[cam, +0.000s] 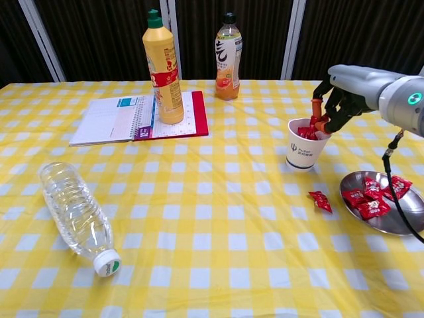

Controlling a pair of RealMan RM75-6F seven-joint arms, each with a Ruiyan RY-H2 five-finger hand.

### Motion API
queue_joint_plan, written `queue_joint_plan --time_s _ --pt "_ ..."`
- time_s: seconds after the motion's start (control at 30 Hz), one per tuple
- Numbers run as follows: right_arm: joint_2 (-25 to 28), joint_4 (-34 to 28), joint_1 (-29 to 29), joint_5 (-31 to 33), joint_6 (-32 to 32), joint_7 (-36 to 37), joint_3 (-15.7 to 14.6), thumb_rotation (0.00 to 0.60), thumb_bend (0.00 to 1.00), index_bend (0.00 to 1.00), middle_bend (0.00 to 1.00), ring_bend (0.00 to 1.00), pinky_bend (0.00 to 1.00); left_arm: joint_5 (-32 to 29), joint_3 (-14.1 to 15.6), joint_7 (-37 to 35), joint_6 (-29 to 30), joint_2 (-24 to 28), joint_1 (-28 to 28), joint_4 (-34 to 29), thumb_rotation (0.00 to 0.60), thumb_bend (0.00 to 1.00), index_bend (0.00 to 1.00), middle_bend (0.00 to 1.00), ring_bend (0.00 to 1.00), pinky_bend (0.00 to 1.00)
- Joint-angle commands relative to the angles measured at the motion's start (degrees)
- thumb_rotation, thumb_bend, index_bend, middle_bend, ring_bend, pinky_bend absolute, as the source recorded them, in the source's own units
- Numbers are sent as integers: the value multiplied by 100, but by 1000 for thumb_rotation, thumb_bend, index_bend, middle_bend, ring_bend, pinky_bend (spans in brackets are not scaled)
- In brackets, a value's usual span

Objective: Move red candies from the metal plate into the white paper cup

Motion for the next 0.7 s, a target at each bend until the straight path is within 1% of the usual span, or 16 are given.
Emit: queue_joint_plan --time_s 0.03,0.07,0.13,0.2,0.37,0.5,0.63,0.7 --pt "-100 112 80 1 -6 60 -4 600 462 570 803 875 958 -4 0 4 0 6 0 -12 600 37 0 0 0 0" --pt "-107 118 85 -11 19 65 -6 600 461 504 803 875 958 -4 -1 5 2 7 0 -15 600 37 0 0 0 0" --pt "-104 99 85 -47 78 75 -14 600 450 421 803 875 958 -12 -4 4 -2 11 -1 -28 600 37 0 0 0 0" --pt "-70 16 57 -125 178 115 -19 600 426 377 803 875 958 -8 -4 6 4 14 0 -33 600 37 0 0 0 0" --pt "115 -380 -86 -361 487 129 -111 600 395 333 803 875 958 7 3 -4 16 13 7 -27 600 37 0 0 0 0" --pt "310 -765 -256 -496 712 103 -247 600 392 329 803 875 958 36 9 -22 38 10 14 -15 600 37 0 0 0 0" --pt "476 -1067 -439 -607 899 21 -468 600 392 329 803 875 958 50 10 -27 56 9 20 -17 600 37 0 0 0 0" --pt "545 -1188 -550 -681 998 -39 -633 600 392 329 803 875 958 64 9 -20 77 4 25 -11 600 37 0 0 0 0"
